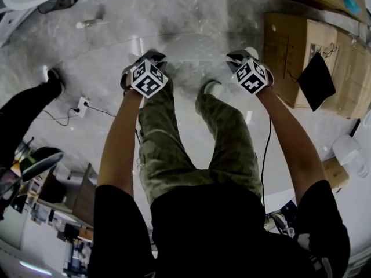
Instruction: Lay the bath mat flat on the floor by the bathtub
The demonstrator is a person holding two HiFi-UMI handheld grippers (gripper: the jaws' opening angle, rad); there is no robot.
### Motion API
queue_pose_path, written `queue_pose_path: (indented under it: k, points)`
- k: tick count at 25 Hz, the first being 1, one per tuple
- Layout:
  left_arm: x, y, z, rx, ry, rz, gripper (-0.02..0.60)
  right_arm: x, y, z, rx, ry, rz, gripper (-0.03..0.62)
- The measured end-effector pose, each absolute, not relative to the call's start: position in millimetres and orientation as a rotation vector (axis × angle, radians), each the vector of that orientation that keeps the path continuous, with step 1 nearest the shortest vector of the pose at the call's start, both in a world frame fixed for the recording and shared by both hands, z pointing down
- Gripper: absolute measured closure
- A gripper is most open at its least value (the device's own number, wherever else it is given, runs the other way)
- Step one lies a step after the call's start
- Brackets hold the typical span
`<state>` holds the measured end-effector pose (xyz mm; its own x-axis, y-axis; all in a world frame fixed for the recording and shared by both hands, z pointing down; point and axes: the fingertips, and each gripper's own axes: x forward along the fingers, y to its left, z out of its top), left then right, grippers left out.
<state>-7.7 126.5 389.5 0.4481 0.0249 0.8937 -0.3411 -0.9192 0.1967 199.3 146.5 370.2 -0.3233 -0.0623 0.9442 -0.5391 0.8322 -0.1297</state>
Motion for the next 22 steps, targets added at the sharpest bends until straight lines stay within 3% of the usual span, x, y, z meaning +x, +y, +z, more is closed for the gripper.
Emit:
queue_pose_path:
  k: [8, 22]
  points:
    - [25, 143, 518, 2.288, -0.2, 1.524, 0.555, 234, 156, 504, 0.556, -1.823, 0.602, 0.566]
    - [30, 135, 579, 2.228, -0.114, 1.569, 0.554, 238, 148, 577, 0.569, -1.802, 0.554, 0.565]
